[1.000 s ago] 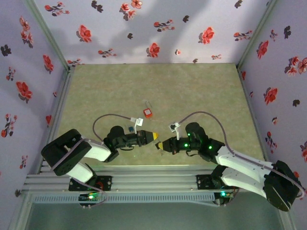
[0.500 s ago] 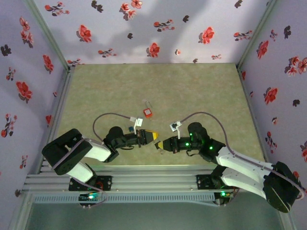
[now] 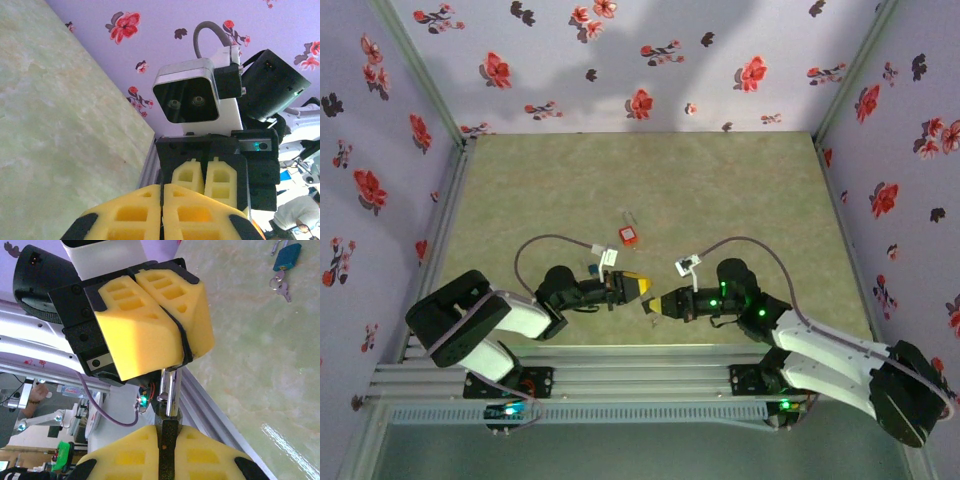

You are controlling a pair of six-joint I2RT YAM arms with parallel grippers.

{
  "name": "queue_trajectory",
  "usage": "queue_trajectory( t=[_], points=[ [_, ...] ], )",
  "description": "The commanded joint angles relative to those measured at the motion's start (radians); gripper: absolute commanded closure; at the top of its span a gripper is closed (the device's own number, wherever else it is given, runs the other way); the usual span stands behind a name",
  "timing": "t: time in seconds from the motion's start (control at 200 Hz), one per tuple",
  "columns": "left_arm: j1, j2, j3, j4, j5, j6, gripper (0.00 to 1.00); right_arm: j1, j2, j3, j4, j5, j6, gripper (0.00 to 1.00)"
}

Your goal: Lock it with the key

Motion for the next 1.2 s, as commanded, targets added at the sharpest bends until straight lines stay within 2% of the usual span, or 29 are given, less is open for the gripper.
queue_trajectory(
  t=[0.0,0.605,1.195],
  points=[
    [-0.030,0.036,0.001,-0.171,0.020,0.053,1.00,0.018,-0.073,0.063,0.350,-0.139,-0.039,1.00],
    [-0.068,0.053,0.024,-0.165,0.069,0.056,1.00,-0.046,-0.076,0.094,0.355,-0.105,-0.041,1.00],
    [-0.098,0.053,0.032,-0.156,0.105,0.053,1.00,-0.138,0.034,0.132,0.486,-0.123,0.039,1.00]
  ],
)
